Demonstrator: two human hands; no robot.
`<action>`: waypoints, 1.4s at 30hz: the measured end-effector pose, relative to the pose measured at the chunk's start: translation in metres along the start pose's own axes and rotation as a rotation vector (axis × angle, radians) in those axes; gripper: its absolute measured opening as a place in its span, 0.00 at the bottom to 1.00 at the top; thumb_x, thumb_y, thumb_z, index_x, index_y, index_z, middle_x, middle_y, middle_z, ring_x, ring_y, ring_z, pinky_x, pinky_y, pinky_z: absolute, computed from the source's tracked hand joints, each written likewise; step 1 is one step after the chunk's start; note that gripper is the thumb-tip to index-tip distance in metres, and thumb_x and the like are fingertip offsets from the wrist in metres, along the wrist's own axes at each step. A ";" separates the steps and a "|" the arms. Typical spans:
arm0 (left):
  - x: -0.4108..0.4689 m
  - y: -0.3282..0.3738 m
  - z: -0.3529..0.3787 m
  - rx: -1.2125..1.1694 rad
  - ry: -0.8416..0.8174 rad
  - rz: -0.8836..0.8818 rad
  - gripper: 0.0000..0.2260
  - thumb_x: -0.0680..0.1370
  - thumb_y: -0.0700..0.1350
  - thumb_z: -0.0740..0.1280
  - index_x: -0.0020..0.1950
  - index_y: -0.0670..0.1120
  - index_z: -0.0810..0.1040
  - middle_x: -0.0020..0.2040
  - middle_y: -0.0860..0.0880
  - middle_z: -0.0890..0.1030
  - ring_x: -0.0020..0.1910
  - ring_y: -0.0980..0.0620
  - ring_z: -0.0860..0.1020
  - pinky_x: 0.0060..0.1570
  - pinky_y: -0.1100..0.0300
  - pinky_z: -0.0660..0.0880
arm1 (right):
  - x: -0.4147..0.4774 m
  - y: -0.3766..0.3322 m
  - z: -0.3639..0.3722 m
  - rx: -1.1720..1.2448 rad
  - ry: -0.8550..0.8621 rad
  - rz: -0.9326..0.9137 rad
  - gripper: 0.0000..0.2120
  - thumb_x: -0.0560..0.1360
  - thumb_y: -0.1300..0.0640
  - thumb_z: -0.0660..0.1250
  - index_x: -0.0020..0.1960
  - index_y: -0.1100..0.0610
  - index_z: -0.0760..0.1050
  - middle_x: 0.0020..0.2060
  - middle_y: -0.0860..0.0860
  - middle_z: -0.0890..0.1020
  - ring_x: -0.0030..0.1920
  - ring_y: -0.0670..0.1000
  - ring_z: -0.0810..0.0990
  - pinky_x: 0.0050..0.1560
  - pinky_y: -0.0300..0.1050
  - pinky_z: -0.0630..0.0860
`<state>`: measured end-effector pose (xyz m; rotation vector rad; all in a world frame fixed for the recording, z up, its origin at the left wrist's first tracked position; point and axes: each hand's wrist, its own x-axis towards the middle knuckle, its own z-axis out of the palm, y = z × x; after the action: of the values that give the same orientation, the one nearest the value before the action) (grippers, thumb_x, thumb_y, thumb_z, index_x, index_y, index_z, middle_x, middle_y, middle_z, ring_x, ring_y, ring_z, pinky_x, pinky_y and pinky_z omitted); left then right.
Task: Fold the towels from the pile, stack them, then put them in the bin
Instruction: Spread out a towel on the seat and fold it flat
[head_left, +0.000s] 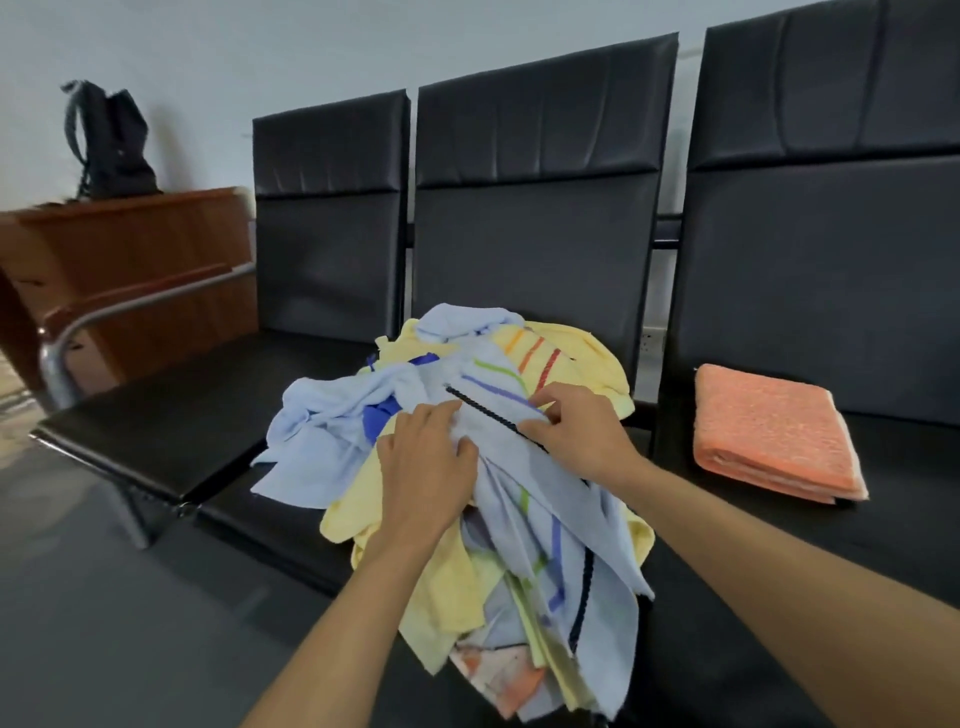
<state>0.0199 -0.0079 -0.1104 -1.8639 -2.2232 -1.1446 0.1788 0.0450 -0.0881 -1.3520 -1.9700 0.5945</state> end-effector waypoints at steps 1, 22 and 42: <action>0.000 0.000 0.000 0.001 0.015 -0.014 0.18 0.78 0.44 0.61 0.69 0.51 0.72 0.59 0.51 0.76 0.62 0.48 0.70 0.62 0.54 0.58 | 0.000 -0.002 0.000 0.023 0.023 -0.025 0.07 0.77 0.55 0.68 0.51 0.56 0.79 0.37 0.47 0.78 0.40 0.47 0.74 0.35 0.33 0.67; 0.010 0.010 -0.003 -0.241 0.047 -0.359 0.25 0.75 0.40 0.67 0.70 0.43 0.64 0.67 0.41 0.62 0.65 0.40 0.62 0.64 0.52 0.63 | -0.051 0.032 -0.067 0.265 0.049 0.386 0.08 0.79 0.52 0.64 0.48 0.54 0.81 0.47 0.49 0.82 0.48 0.50 0.78 0.48 0.46 0.74; 0.011 -0.021 -0.028 -0.489 0.222 -0.398 0.06 0.79 0.43 0.61 0.43 0.46 0.74 0.38 0.51 0.75 0.43 0.49 0.73 0.46 0.55 0.67 | 0.007 -0.042 0.004 0.246 -0.020 -0.041 0.16 0.81 0.55 0.58 0.35 0.54 0.60 0.32 0.47 0.64 0.34 0.48 0.63 0.35 0.43 0.60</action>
<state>-0.0127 -0.0141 -0.0955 -1.3286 -2.3984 -2.0022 0.1478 0.0358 -0.0598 -1.1562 -1.8650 0.8046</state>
